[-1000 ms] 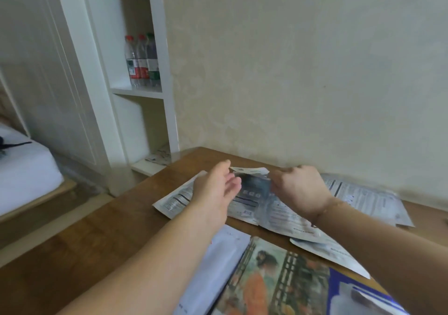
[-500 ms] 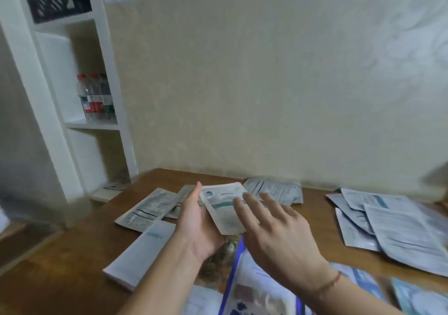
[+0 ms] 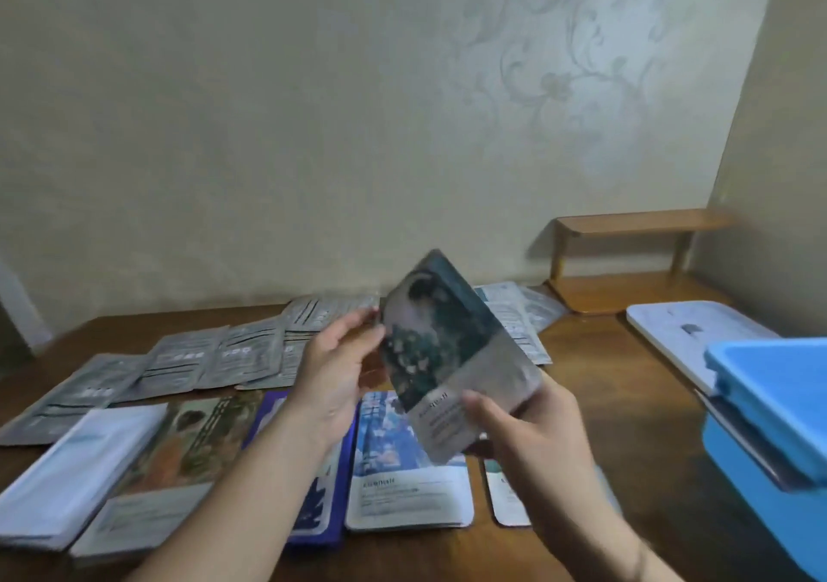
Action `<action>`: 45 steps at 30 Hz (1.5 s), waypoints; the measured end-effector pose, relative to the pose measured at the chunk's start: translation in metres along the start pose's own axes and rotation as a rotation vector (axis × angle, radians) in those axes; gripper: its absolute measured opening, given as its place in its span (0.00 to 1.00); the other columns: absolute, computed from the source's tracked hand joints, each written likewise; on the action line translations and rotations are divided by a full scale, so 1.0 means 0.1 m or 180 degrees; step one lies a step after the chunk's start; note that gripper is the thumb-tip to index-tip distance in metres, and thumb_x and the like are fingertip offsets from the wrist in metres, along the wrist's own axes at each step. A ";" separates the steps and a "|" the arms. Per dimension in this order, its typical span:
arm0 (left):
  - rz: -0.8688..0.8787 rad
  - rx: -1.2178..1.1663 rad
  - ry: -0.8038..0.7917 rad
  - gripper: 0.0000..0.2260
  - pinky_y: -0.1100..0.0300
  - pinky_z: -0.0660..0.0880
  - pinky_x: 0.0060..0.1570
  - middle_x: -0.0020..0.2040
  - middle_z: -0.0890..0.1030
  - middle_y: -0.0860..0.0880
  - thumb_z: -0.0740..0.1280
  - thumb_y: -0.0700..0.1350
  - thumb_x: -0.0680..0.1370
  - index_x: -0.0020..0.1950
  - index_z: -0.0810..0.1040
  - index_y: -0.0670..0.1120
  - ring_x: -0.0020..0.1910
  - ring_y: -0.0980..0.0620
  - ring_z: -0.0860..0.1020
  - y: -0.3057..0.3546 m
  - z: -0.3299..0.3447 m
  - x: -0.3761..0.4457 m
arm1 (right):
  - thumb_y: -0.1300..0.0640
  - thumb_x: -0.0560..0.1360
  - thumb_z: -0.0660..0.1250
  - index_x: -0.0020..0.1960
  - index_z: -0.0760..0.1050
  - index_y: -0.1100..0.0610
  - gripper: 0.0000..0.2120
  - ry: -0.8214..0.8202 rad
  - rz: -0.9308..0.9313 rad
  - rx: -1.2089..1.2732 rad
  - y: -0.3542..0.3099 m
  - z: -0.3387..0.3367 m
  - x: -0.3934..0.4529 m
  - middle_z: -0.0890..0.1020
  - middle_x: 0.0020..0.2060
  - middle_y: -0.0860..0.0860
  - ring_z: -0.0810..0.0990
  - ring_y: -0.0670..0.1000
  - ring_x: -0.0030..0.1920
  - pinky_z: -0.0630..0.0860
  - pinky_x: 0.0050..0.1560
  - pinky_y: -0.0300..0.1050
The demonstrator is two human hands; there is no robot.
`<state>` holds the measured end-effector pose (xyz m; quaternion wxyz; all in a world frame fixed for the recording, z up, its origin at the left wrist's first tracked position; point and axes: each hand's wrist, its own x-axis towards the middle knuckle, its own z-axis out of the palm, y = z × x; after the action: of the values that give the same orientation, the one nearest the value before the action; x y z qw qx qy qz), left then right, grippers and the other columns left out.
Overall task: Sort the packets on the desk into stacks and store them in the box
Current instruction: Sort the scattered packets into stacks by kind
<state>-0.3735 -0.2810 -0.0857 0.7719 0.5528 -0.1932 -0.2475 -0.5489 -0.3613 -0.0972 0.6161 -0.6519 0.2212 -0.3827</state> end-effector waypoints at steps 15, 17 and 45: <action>0.0832 0.4167 -0.0827 0.18 0.51 0.69 0.62 0.55 0.79 0.53 0.73 0.50 0.75 0.64 0.78 0.52 0.58 0.50 0.75 -0.85 0.78 0.39 | 0.59 0.72 0.72 0.53 0.82 0.55 0.10 0.0301 0.0229 -0.2596 0.63 -1.07 0.01 0.77 0.37 0.45 0.75 0.41 0.36 0.67 0.36 0.31; 0.0936 0.4704 -0.0975 0.18 0.48 0.61 0.64 0.65 0.76 0.54 0.70 0.53 0.77 0.66 0.77 0.54 0.67 0.49 0.68 -0.84 0.78 0.40 | 0.56 0.72 0.73 0.52 0.83 0.54 0.10 0.0459 0.0087 -0.2884 0.69 -1.06 -0.02 0.77 0.45 0.47 0.77 0.50 0.47 0.68 0.44 0.38; 0.0908 0.4388 -0.1263 0.18 0.54 0.65 0.68 0.71 0.71 0.52 0.62 0.50 0.82 0.71 0.71 0.49 0.69 0.52 0.68 -0.58 0.58 0.78 | 0.13 0.52 0.35 0.75 0.51 0.36 0.56 -0.1046 0.0328 -0.4072 0.18 -0.78 0.29 0.47 0.78 0.36 0.44 0.43 0.78 0.52 0.77 0.50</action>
<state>-0.3538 -0.3873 -0.1205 0.2238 0.8273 -0.5115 -0.0622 -0.5876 -0.4352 -0.1125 0.1506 -0.9277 0.3390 -0.0415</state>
